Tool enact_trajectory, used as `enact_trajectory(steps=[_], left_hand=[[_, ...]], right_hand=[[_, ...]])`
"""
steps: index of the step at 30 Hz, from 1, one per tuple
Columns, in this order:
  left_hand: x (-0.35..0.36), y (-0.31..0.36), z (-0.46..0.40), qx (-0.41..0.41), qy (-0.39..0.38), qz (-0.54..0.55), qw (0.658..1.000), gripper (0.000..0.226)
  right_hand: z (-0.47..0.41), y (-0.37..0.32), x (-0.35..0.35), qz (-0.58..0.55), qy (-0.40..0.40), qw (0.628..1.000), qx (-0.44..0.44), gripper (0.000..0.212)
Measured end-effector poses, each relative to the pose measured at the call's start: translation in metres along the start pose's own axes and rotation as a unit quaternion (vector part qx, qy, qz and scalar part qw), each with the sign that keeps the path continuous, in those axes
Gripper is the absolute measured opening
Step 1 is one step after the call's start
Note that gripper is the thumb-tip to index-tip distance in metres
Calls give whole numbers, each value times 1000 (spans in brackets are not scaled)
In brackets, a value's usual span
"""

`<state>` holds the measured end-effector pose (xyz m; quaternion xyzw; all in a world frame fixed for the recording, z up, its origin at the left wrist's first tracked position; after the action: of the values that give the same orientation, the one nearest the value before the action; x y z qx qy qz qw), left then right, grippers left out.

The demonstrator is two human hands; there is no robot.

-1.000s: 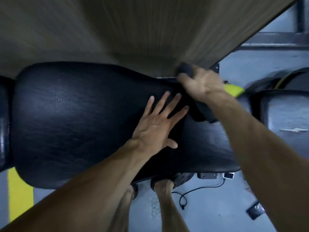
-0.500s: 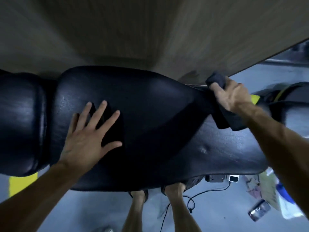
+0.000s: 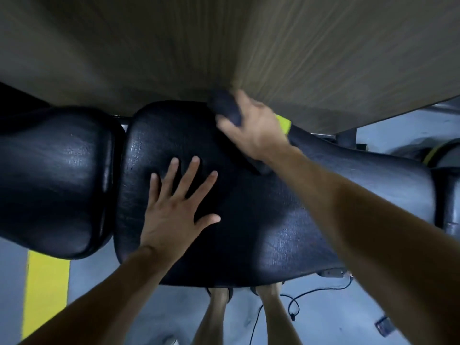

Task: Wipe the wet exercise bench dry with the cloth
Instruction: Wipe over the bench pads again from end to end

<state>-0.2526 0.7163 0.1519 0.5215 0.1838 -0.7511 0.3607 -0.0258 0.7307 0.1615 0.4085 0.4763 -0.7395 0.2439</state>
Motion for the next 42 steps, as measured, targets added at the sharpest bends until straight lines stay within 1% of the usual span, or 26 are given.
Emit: enact_trajectory(steps=[1, 2, 4, 5, 7, 8, 10, 12, 14, 17, 19, 21, 22, 23, 24, 26, 28, 31, 33, 35, 37, 39, 42], left_hand=[[0, -1, 0, 1, 1, 5, 1000, 85], [1, -1, 0, 1, 1, 10, 1000, 85], [2, -2, 0, 3, 1, 15, 1000, 85], [2, -2, 0, 5, 3, 15, 1000, 85], [4, -3, 0, 6, 4, 18, 1000, 85], [5, -4, 0, 6, 6, 21, 1000, 85], [5, -4, -1, 6, 8, 26, 1000, 84], [4, -5, -1, 2, 2, 29, 1000, 85], [4, -3, -3, -1, -2, 34, 999, 86], [4, -4, -3, -3, -8, 39, 999, 87], [3, -5, -3, -1, -12, 40, 999, 86], [3, -5, -3, 1, -15, 35, 999, 85], [3, -4, -3, 1, -16, 34, 999, 85], [2, -4, -3, 0, -18, 35, 999, 85], [1, -4, -3, 0, -21, 37, 999, 85], [-1, -3, -2, -2, -21, 35, 999, 85], [-1, -1, -3, -6, -30, 35, 999, 86], [-1, -1, -4, -6, -36, 40, 999, 85], [-4, -2, -4, 0, -37, 50, 998, 80], [-7, -8, -5, 0, -31, 73, 997, 71], [-11, -18, -4, -2, -15, 104, 994, 60], [-11, -31, 0, -13, 0, 127, 992, 50], [-11, -52, 9, -30, 31, 141, 989, 43]], right_hand=[[16, 28, -12, -5, 2, 999, 37, 57], [35, 62, -24, -6, 7, 995, 98, 57], [79, 120, -52, 3, 20, 975, 223, 71], [95, 138, -63, 18, 14, 966, 256, 77], [106, 142, -71, 43, -9, 956, 288, 73], [102, 136, -69, 45, -8, 954, 295, 71], [83, 113, -58, 42, 14, 956, 289, 68], [46, 79, -35, 48, 22, 968, 247, 64], [3, 30, -9, 63, 2, 982, 178, 64], [-40, -46, 25, 88, -47, 994, 33, 62], [-43, -60, 31, 60, -54, 996, -33, 58], [-26, -40, 18, 3, -59, 996, -64, 55], [-15, -19, 6, -11, -56, 997, -57, 52], [0, 8, -7, -10, -48, 998, -26, 48], [18, 37, -21, -1, -37, 999, 24, 47], [58, 84, -44, 13, -25, 991, 134, 54], [83, 102, -54, 28, -22, 983, 181, 59], [75, 90, -47, 63, -2, 979, 193, 57], [49, 65, -32, 80, 27, 983, 166, 59], [12, 25, -9, 91, 28, 989, 112, 58], [-30, -32, 21, 101, -8, 994, 27, 61], [-65, -93, 54, 115, -63, 989, -66, 64], [-86, -159, 89, 154, -145, 956, -201, 63]])
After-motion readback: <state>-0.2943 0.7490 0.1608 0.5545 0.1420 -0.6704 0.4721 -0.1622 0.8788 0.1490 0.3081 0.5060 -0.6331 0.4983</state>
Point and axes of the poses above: each hand's wrist, its own z-axis away from the middle knuckle, its own x-axis out of the palm, y = z × x, the point moved 5 cm from there along -z, towards the middle knuckle, and after that the axes turned 12 degrees about -x, right-handed, at the moved point
